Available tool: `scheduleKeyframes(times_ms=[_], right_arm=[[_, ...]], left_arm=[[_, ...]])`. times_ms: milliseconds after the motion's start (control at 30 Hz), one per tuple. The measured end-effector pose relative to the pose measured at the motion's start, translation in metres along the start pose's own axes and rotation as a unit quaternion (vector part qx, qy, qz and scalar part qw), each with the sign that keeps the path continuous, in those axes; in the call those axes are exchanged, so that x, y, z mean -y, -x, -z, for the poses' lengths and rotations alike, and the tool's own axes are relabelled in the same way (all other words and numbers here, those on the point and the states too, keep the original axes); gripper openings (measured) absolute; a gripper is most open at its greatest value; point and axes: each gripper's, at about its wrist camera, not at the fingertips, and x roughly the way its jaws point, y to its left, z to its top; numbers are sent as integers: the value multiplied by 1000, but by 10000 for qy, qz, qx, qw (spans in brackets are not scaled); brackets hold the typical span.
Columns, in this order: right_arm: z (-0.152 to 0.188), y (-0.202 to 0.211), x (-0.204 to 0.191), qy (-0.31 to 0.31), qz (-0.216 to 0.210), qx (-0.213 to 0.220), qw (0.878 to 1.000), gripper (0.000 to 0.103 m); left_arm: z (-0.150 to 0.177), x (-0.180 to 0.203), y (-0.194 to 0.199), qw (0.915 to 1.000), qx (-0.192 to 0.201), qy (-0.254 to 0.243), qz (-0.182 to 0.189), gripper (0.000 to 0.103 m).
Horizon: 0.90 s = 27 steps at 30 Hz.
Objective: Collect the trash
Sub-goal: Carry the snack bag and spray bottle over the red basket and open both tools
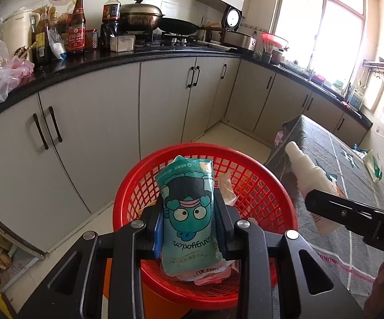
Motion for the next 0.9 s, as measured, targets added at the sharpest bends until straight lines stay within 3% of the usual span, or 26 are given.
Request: scheduleKeyframes(times_ms=[533,667,733,900], right_arm=[[-5,-29,1,-103,41,-258,9996,33],[-5,-35,-1,-101,27,-323,9994,35],[-5,-34,-1,-156,-5,-291,9995,42],[-4,-6,2,-204,-49,69,9998,43]], left_arm=[[0,-4,-14,9999,-92,9,107,31],[0,-5,-11,9998,-38,69,193,45],[0,-5,-9,9997,-19,68,226,45],[0,-8,11,9995,149,225,192,47]])
